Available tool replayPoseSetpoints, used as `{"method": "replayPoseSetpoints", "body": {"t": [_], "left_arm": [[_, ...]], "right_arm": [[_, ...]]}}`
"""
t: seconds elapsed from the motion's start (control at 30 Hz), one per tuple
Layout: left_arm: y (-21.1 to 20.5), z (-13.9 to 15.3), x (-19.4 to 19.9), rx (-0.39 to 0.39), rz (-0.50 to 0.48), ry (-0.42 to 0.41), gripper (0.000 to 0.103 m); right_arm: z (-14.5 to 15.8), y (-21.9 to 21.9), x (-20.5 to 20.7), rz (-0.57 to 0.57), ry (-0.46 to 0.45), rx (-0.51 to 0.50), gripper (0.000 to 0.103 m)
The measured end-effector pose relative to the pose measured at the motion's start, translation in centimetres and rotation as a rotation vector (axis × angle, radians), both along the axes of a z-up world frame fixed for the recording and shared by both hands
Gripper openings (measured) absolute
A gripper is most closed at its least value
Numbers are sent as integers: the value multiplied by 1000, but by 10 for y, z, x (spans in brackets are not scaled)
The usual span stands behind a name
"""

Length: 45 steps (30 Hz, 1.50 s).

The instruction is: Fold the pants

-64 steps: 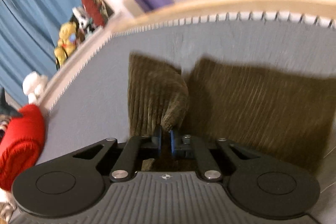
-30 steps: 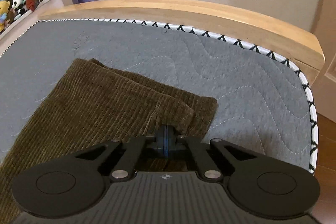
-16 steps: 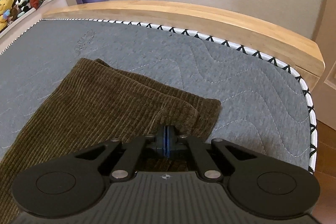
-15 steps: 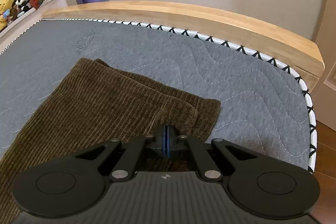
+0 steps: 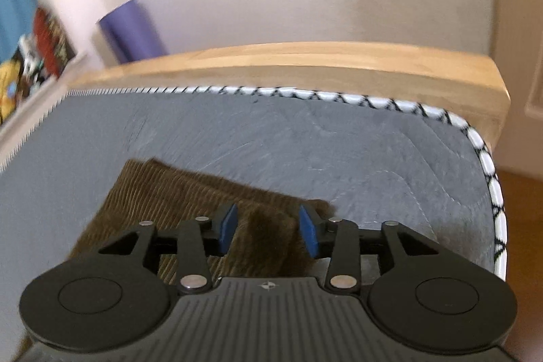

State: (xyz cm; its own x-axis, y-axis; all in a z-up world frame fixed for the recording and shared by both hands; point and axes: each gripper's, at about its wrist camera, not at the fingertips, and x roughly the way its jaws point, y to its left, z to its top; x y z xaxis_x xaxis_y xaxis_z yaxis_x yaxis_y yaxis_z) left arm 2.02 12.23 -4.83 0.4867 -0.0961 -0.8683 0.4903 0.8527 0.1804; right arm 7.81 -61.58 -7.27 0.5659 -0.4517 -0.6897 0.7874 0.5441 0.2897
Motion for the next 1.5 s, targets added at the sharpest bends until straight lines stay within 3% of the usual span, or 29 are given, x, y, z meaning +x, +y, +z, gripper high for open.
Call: {"method": "replayPoseSetpoints", "body": {"t": [0.07, 0.2, 0.33, 0.43, 0.5, 0.53, 0.57, 0.7, 0.83, 0.97, 1.07, 1.13, 1.27, 1.37, 1.43, 1.5], "left_arm": [[8, 17, 2, -103, 42, -23, 64], [5, 43, -1, -173, 82, -125, 67], [-8, 46, 3, -154, 80, -134, 67], [-21, 35, 4, -125, 53, -128, 67], [-25, 34, 2, -111, 40, -131, 67], [-16, 29, 8, -111, 40, -132, 67], [-15, 29, 6, -113, 42, -133, 67], [-10, 34, 11, -133, 73, -147, 67], [-8, 40, 16, -170, 115, -150, 67], [-9, 44, 19, -187, 139, -157, 67], [-12, 45, 20, -191, 138, -160, 67], [-14, 43, 20, -187, 133, -156, 67], [-17, 40, 20, -177, 120, -146, 67], [-16, 42, 21, -182, 121, -147, 67], [-16, 43, 21, -190, 123, -149, 68], [-15, 44, 22, -197, 123, -151, 69]], "right_arm": [[-3, -11, -8, -35, -23, 50, 52], [-16, -21, -15, -44, -37, 137, 56], [-28, -18, -6, 33, -34, 195, 70], [-31, -13, 4, 81, -20, 150, 73], [-32, -14, 6, 65, -26, 134, 63], [-33, -16, 6, 46, -26, 133, 45], [-34, -19, 5, 29, -25, 136, 35], [-30, -18, 4, 29, -38, 121, 27], [5, 10, 12, 90, -79, -9, 24], [60, 81, 26, 340, -168, -178, 23], [89, 159, 29, 627, -210, -294, 23], [94, 223, 23, 883, -224, -384, 23], [69, 330, -9, 1344, -203, -515, 23], [33, 392, -42, 1669, -119, -567, 23], [17, 418, -60, 1795, -38, -583, 24], [7, 431, -71, 1829, 4, -659, 30]]}}
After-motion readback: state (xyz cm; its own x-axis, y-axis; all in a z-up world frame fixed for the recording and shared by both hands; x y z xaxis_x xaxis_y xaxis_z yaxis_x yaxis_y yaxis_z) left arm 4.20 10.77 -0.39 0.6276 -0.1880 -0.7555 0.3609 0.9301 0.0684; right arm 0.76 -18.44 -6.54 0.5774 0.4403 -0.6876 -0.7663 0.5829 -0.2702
